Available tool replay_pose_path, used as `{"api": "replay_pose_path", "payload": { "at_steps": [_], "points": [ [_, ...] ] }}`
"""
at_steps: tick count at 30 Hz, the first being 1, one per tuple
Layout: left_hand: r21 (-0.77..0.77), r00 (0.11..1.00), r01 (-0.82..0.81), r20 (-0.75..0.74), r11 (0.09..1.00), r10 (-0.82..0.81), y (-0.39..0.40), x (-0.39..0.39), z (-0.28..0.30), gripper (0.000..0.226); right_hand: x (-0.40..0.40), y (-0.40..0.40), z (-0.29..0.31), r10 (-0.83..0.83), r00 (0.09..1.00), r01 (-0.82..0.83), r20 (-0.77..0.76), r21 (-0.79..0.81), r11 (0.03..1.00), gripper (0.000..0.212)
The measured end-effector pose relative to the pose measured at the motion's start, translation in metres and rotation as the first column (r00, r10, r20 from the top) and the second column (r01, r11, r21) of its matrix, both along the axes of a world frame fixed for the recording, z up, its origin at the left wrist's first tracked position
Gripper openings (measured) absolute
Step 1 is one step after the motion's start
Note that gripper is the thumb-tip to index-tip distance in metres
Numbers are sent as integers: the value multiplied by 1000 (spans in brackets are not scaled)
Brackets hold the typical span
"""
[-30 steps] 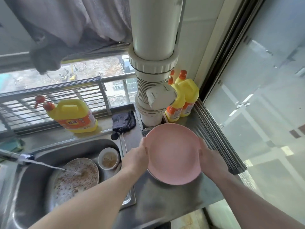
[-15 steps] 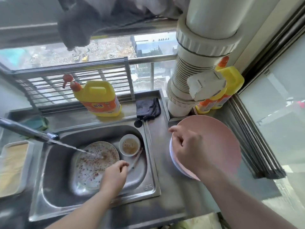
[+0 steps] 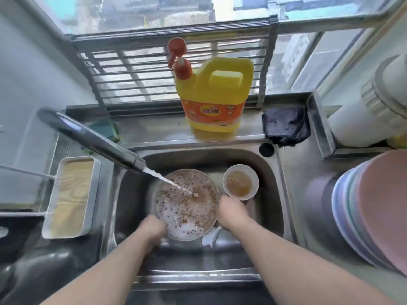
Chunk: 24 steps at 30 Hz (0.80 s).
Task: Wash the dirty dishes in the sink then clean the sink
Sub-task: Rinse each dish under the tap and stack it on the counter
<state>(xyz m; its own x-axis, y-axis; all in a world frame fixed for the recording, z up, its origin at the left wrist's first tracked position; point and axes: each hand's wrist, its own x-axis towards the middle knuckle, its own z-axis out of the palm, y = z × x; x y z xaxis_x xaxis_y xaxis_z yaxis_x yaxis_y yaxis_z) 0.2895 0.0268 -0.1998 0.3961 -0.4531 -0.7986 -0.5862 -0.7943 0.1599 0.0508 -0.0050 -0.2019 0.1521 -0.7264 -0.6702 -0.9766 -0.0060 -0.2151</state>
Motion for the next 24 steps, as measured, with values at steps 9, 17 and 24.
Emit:
{"api": "replay_pose_path", "payload": {
  "at_steps": [9, 17, 24],
  "points": [
    [13, 964, 189, 188, 982, -188, -9, 4, -7, 30, 26, -10, -36, -98, 986, 84, -134, -106, 991, 53],
    [-74, 997, 49, 58, 996, -45, 3, 11, 7, 22, 15, 3, -18, -239, 971, 239, -7, 22, 971, 51],
    [-119, 978, -158, -154, 980, 140, 17, 12, 40, 21, 1, 23, 37, -484, 868, 458, 111, 197, 867, 38]
  ]
}}
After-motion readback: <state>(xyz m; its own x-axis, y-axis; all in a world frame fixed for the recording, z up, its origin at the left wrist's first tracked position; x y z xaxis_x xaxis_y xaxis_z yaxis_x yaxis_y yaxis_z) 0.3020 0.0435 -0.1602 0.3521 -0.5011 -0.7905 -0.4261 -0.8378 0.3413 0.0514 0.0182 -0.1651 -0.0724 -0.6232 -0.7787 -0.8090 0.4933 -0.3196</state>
